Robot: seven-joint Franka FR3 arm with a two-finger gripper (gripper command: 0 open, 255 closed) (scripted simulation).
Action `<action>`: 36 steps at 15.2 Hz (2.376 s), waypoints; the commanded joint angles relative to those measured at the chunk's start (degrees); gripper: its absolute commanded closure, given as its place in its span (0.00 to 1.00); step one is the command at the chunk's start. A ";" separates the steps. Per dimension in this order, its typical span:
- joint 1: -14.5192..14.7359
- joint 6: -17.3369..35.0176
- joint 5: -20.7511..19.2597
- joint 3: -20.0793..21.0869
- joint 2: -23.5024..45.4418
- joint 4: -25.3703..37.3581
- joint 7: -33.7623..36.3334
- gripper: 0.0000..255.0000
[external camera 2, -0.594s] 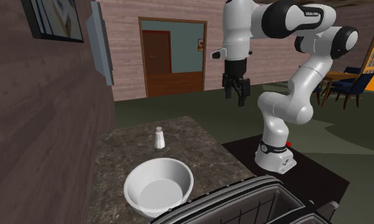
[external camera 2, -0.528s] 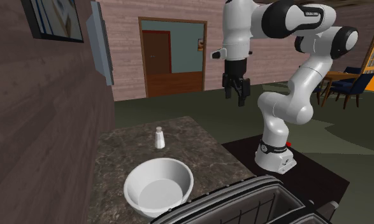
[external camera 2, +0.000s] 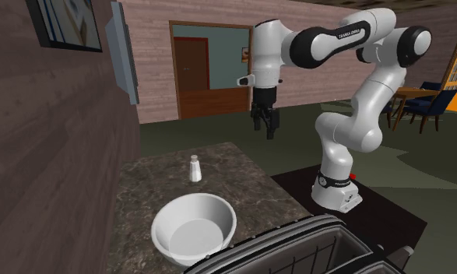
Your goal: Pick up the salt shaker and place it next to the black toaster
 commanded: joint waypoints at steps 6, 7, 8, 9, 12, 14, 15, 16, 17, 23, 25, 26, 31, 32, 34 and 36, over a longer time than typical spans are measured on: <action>-0.74 14.37 -0.41 -8.09 10.06 0.43 -10.63 0.00; -0.65 16.26 0.00 -9.20 11.80 0.85 -12.25 0.00; -0.51 18.10 0.55 -10.31 13.60 1.37 -13.92 0.00; -0.30 19.88 1.24 -11.44 15.47 1.99 -15.66 0.00; 0.52 24.73 4.34 -14.73 21.44 4.43 -21.39 0.00; 1.20 27.45 7.36 -16.81 25.69 6.55 -25.71 0.00; 1.54 28.62 9.18 -17.78 27.90 7.77 -28.02 0.00; 1.80 29.65 11.21 -18.66 30.16 9.10 -30.44 0.00; 2.00 30.53 13.42 -19.42 32.47 10.53 -32.95 0.00; 1.17 32.98 24.30 -20.66 42.94 17.48 -43.97 0.00; 1.17 34.12 25.45 -20.34 44.13 17.30 -44.73 0.00; 1.17 34.68 26.05 -20.18 44.75 17.24 -45.12 0.00; 1.10 36.61 28.24 -19.52 47.00 17.11 -46.56 0.00; 1.10 36.61 28.24 -19.52 47.00 17.12 -46.56 0.00; 1.10 36.61 28.24 -19.52 47.00 17.12 -46.56 0.00; 1.10 36.61 28.24 -19.52 47.00 17.12 -46.56 0.00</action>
